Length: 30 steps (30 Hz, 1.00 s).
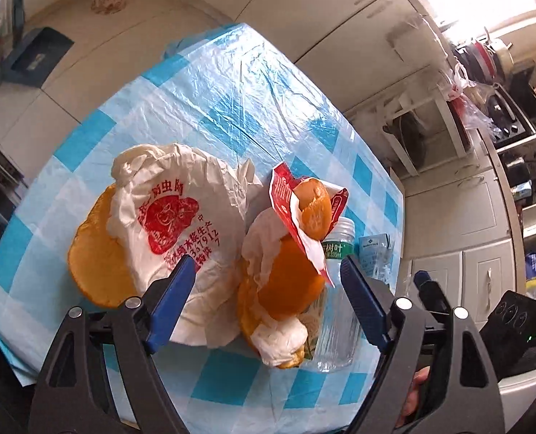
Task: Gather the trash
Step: 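Grasp the red-printed wrapper with the left tool while the right tool grasps an orange peel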
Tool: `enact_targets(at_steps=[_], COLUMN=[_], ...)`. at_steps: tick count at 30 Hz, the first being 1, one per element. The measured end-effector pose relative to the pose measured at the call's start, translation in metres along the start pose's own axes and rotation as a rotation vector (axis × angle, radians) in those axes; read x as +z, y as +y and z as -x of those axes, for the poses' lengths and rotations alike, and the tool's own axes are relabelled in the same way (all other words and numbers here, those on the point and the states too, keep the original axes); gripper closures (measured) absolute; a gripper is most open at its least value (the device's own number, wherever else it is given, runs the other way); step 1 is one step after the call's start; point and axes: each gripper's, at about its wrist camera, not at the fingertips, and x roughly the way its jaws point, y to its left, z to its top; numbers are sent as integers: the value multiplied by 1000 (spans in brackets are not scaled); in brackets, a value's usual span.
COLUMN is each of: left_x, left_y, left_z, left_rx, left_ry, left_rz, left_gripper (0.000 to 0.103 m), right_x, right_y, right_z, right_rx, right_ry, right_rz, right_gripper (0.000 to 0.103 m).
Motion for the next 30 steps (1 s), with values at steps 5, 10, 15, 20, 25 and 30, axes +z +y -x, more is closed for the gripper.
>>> enact_targets(at_steps=[5,10,15,20,25,30], left_x=[27,43,41,37,32,30], left_y=[8,17,22,18,14,8], left_z=[-27,-38,-40,-37,-37,-44], left_rx=[-52,-111,-156,-176,-185,-166], left_ry=[66,94,132,134,130,138], left_rz=[74,108,137,128,121,101], left_gripper=[25,25,25,25,28,62], right_x=[6,10,15,14,17,18], right_y=[36,42,39,38,36,33], right_z=[-53,-90,-108,-105,-97,-87], right_rx=[-27,-30,-19,-18,21,54], right_ry=[83,142,202,203,164,142], right_rz=[138,163,135,114,63,13], right_gripper=[32,34,53,73,80,82])
